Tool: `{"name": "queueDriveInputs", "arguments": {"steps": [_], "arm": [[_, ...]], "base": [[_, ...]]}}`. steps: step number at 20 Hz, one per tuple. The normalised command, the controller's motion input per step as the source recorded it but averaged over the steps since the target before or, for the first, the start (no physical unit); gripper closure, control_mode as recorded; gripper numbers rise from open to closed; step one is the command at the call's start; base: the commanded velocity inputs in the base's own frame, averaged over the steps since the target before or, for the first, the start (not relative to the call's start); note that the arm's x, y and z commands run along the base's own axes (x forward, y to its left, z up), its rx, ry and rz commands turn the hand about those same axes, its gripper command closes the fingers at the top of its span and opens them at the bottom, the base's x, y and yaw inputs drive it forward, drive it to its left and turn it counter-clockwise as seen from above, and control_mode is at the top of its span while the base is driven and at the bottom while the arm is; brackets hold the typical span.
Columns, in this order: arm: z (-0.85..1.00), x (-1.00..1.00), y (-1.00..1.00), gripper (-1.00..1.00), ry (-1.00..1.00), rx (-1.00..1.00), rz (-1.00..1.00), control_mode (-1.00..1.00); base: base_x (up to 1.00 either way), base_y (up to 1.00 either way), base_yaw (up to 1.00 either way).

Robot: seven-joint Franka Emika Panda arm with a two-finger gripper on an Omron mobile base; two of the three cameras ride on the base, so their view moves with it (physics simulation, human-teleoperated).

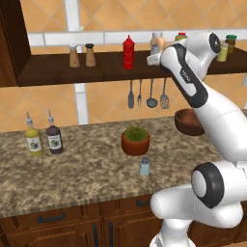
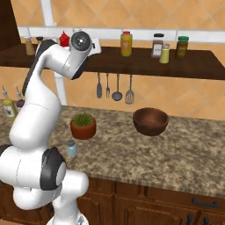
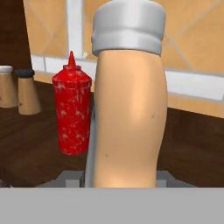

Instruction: Put the shaker and condiment bottle from the counter next to their counterparts in the cabinet.

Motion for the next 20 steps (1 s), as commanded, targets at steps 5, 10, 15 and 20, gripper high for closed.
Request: {"name": "queueDriveInputs", "arguments": {"steps": [5,10,15,20], "arm": [[-0.22,0.34,0.22,1.00,-0.01,0.03,0.00,-1.00],[-0.35,0.40,0.12,1.00,-0.05,0.03,0.00,-1.00],[-0.20,0.45,0.00,1.00,0.00,0.10,0.00,-1.00],[-0.08,0.39,0.00,1.00,0.00,0.07,0.00,-1.00]], "base": [[0.00,0.00,0.00],[0.00,0.00,0.00],[0.00,0.00,0.00],[0.00,0.00,0.00]]}}
